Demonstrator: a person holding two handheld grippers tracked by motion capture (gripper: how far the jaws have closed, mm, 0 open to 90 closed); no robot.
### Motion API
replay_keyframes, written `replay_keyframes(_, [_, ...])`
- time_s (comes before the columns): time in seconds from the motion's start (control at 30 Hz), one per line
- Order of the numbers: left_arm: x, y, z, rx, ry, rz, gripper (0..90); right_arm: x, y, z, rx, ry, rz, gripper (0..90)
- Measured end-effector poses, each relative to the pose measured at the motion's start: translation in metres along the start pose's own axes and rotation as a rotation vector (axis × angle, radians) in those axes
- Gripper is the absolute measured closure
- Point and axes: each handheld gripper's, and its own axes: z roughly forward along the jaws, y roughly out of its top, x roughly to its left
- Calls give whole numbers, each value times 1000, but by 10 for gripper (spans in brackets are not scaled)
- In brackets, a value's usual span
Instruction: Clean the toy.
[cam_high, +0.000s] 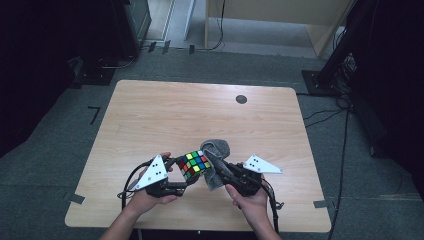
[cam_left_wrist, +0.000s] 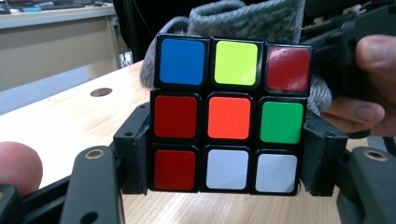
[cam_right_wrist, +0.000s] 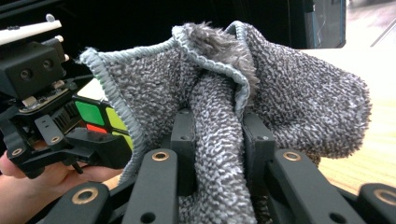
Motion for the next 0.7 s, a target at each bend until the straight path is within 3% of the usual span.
replay_keyframes(0.1, [0,2,-2,-12,-3,-6,338,0,-8,9,48,13,18,716])
replay_keyframes(0.13, [1,2,-3,-16,-4,-11,338,2,-12,13,81,17,12,715])
replay_keyframes(0.23, [3,3,-4,-30,-12,-27,338,5,-16,18,114,21,2,715])
replay_keyframes(0.3, [3,2,-3,-27,-8,-27,338,4,-12,14,98,15,-9,715])
replay_keyframes(0.47, [2,0,-1,-14,-9,-19,338,0,1,-1,-8,12,15,716])
replay_keyframes(0.6, [2,1,-3,-24,-11,-30,338,1,-7,7,36,24,29,715])
replay_keyframes(0.7, [6,2,-6,-50,-17,-64,338,4,-14,16,99,38,5,714])
